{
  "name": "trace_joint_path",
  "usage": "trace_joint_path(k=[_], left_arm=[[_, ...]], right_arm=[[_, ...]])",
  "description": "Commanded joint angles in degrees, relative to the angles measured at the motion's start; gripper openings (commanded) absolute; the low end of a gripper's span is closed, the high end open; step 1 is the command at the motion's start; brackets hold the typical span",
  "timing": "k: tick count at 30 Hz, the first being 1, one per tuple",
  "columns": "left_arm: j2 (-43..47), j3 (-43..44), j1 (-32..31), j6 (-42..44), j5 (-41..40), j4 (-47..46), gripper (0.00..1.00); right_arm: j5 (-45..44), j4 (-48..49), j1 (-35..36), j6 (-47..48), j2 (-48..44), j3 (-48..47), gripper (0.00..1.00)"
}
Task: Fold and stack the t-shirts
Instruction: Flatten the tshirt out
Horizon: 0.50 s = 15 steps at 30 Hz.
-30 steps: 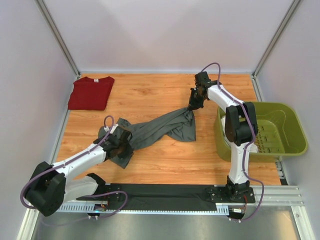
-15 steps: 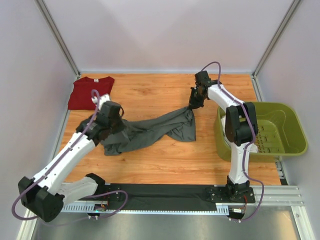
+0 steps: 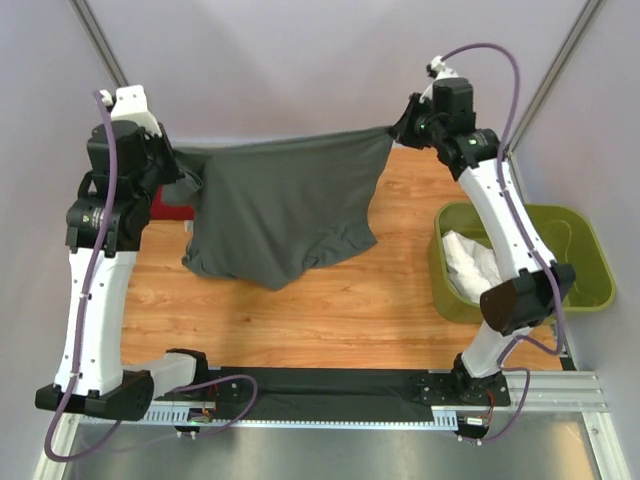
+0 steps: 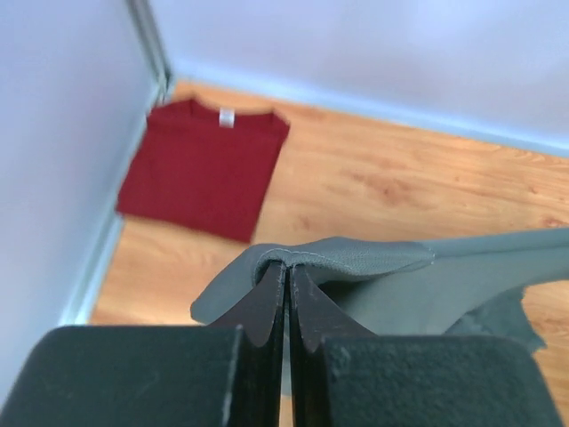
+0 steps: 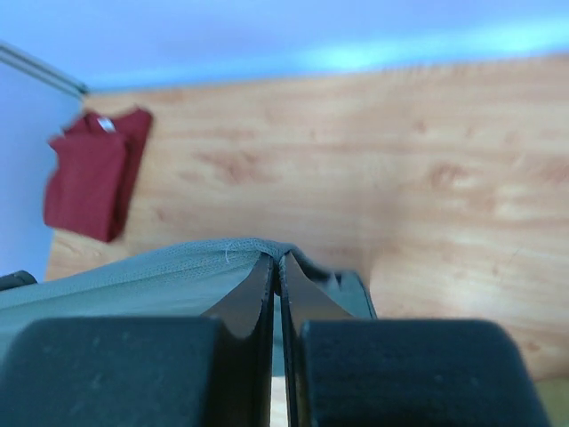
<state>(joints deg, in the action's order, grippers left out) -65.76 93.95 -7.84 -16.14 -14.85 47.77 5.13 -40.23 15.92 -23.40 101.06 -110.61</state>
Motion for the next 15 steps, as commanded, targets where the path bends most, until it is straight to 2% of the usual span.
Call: trace_joint_path(k=[1, 2, 6, 10, 12, 15], left_arm=[[-2.61, 10.44, 1.68, 15.86, 7.44, -0.06, 0.0], [-3.41, 14.55, 1.86, 17.44, 7.99, 0.39, 0.0], [-6.66, 21.7, 4.93, 21.24, 12.82, 0.66, 0.0], [-9.13, 27.33, 6.52, 24.82, 21.95, 5.12, 0.0], [-8.26, 27.34, 6.43, 26.94, 24.51, 7.42, 0.0], [-4.58, 19.81, 6.52, 30.02, 25.75, 9.54, 0.0]], right_arm=[[-6.34, 2.87, -0.98, 3.96, -5.76, -2.86, 0.0], [-8.18, 3.4, -0.89, 4.41, -6.57, -3.21, 0.0], [-10.57, 4.54, -0.98, 5.64, -10.17, -4.79, 0.0], [-10.49, 4.81, -0.89, 5.12, -13.77, -4.27, 0.0], [-10.58, 3.14, -0.98, 5.03, -14.57, -3.13, 0.0], [-9.52, 3.05, -0.89, 4.51, -16.33, 4.76, 0.0]])
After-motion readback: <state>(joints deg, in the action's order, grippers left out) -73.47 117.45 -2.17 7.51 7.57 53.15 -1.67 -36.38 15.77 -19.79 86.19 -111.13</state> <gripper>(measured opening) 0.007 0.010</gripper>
